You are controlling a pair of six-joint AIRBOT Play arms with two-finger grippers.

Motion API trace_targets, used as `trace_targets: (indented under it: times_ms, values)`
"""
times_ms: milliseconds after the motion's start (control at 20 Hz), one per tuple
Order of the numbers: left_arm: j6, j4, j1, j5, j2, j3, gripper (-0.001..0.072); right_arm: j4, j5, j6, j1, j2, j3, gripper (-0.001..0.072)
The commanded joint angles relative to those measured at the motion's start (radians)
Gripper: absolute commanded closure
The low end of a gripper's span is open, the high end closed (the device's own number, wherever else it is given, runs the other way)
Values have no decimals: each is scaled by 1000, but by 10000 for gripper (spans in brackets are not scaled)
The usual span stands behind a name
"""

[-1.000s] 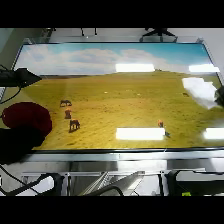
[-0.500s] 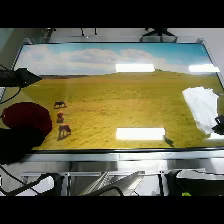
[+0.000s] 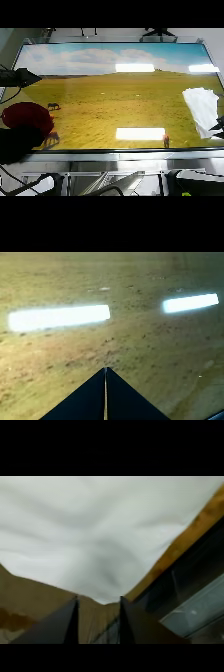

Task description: Fold the shirts.

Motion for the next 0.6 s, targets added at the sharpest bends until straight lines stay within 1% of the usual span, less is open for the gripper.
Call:
trace_targets:
  times_ms: [0,100,150,200,250,400,450,550]
  values:
    - [-11,-15,-3,-1,-1,0,695,38,137,42,1,61,119,508]
    - [-16,-64,-3,-2,0,0,695,134,102,41,2,121,176,510]
    - [-15,-86,-3,-4,0,0,696,197,67,38,2,152,180,558]
    - [-15,-98,-3,-5,0,0,695,266,32,16,5,181,180,691]
    - [-15,-98,-3,-8,0,0,695,304,10,-5,18,206,180,694]
    - [-14,-91,-5,-65,0,0,695,307,-1,-66,106,272,166,695]
    - [-14,-90,-13,-93,0,0,696,307,-7,-87,146,305,137,696]
    - [-15,-75,-44,-132,9,-5,696,307,-82,-109,242,410,6,697]
